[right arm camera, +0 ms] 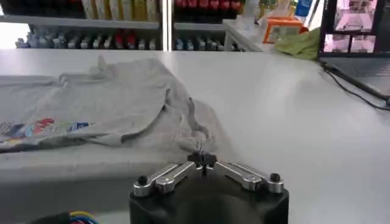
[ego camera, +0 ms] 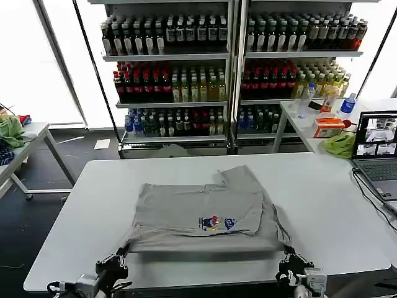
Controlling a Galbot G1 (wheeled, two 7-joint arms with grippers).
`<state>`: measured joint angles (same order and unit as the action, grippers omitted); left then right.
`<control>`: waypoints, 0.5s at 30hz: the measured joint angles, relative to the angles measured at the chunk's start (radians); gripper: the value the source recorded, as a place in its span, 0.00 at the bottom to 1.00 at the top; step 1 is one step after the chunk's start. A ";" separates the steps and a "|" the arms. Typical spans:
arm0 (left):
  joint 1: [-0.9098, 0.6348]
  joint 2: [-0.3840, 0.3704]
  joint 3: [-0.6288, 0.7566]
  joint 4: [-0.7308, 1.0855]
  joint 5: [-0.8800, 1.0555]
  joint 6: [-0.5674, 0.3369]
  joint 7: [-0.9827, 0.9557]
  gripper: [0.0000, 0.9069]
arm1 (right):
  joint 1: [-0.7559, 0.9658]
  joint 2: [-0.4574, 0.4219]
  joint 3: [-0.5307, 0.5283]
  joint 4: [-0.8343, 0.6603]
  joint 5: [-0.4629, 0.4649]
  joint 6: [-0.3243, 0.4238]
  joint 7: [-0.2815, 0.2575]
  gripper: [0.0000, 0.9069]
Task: Fold and organize the clothes.
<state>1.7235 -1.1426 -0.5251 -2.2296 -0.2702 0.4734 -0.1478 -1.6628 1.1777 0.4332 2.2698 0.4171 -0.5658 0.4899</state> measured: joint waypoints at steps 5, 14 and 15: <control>0.016 -0.006 -0.001 -0.008 0.008 0.001 -0.007 0.02 | -0.023 -0.006 0.003 0.012 -0.001 -0.006 0.000 1.00; 0.033 -0.023 0.008 -0.014 0.011 0.018 -0.018 1.00 | -0.056 -0.021 0.011 0.033 -0.003 -0.010 0.001 1.00; 0.035 -0.025 0.008 -0.017 0.011 0.021 -0.018 1.00 | -0.058 -0.022 0.014 0.038 0.000 -0.010 0.003 1.00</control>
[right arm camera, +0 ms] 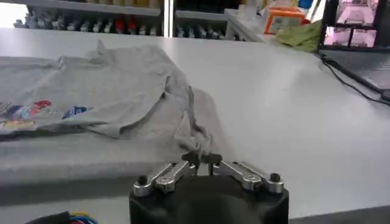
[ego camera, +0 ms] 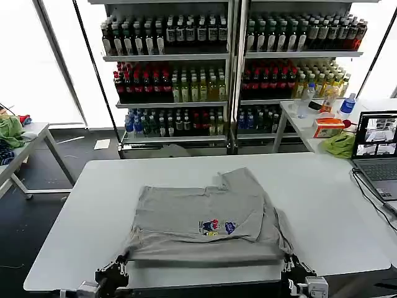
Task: Fold and organize the clothes.
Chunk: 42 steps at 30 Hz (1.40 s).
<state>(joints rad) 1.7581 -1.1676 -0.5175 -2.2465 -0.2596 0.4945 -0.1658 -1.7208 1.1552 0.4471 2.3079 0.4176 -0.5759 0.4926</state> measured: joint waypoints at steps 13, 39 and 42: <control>0.008 -0.004 0.001 -0.071 -0.001 0.014 -0.003 1.00 | 0.035 0.015 0.061 0.053 0.048 0.001 -0.011 1.00; -0.576 0.223 0.088 0.216 -0.237 0.049 0.090 1.00 | 0.871 -0.057 -0.178 -0.450 0.218 0.015 -0.168 1.00; -0.656 0.228 0.134 0.278 -0.259 0.056 0.102 1.00 | 0.973 -0.047 -0.230 -0.548 0.229 0.017 -0.193 1.00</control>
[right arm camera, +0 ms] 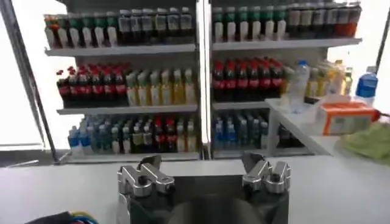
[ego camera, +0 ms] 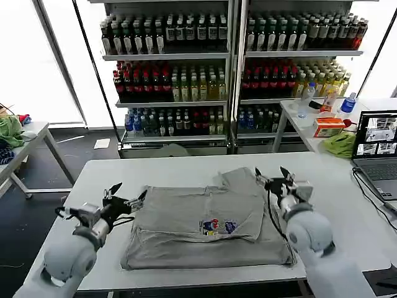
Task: Fold and organize the clothes.
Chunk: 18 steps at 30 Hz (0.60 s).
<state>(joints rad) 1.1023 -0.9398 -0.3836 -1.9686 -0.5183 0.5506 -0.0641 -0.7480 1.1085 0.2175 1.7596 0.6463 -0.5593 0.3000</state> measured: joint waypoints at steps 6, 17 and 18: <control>-0.145 -0.011 0.090 0.128 -0.023 0.011 0.010 1.00 | 0.164 0.025 -0.086 -0.186 0.016 0.001 -0.045 1.00; -0.306 -0.064 0.191 0.358 -0.041 0.016 0.010 1.00 | 0.295 0.080 -0.115 -0.475 -0.005 0.007 -0.106 1.00; -0.316 -0.069 0.196 0.375 -0.042 0.016 0.010 1.00 | 0.300 0.086 -0.115 -0.496 -0.011 0.007 -0.109 1.00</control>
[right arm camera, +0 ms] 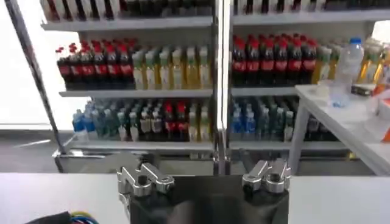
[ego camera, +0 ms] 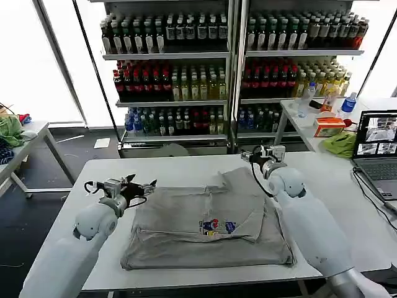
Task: Fold and organize the clothes.
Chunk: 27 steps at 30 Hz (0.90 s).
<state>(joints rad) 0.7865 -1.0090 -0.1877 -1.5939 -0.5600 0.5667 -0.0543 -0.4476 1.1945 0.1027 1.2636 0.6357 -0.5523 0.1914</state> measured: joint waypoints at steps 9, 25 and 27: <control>-0.051 -0.027 0.030 0.099 -0.005 0.004 -0.009 1.00 | 0.029 0.042 0.003 -0.133 -0.045 0.001 -0.024 1.00; -0.074 -0.042 0.037 0.192 -0.005 0.008 -0.016 1.00 | 0.045 0.102 0.013 -0.250 -0.101 0.022 -0.044 1.00; -0.075 -0.042 0.038 0.198 -0.005 0.008 -0.016 1.00 | 0.047 0.108 0.011 -0.258 -0.107 0.024 -0.045 1.00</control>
<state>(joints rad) 0.7112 -1.0510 -0.1500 -1.3959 -0.5645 0.5750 -0.0707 -0.4005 1.3028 0.1137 1.0058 0.5287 -0.5286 0.1469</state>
